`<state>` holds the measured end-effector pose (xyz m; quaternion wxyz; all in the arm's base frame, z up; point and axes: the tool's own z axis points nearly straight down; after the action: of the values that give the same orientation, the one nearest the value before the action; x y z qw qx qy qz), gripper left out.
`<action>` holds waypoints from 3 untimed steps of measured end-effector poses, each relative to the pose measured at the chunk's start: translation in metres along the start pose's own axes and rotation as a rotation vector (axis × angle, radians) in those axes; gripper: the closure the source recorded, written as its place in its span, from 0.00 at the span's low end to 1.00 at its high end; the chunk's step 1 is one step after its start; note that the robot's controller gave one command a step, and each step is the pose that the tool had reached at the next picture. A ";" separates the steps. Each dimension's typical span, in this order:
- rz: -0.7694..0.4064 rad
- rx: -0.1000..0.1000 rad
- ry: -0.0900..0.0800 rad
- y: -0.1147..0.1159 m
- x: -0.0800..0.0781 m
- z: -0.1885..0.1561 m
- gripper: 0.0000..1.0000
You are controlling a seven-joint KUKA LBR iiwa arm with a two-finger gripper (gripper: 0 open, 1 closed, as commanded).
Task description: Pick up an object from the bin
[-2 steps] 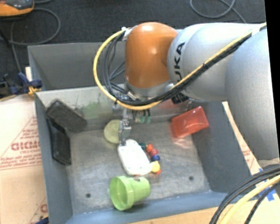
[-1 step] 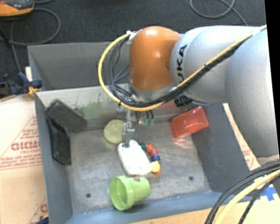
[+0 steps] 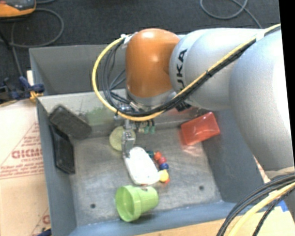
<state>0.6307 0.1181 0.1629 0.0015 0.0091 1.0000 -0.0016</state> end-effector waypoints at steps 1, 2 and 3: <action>-0.135 -0.003 -0.001 0.033 0.036 -0.004 0.00; -0.210 -0.005 0.000 0.031 0.039 -0.010 0.00; -0.141 -0.005 -0.001 -0.021 0.050 -0.010 0.00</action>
Offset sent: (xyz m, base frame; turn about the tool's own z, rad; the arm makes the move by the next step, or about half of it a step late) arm -0.0215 0.0141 0.0152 -0.2704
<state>0.5804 0.0985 0.1726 0.0019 -0.0614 0.9981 0.0010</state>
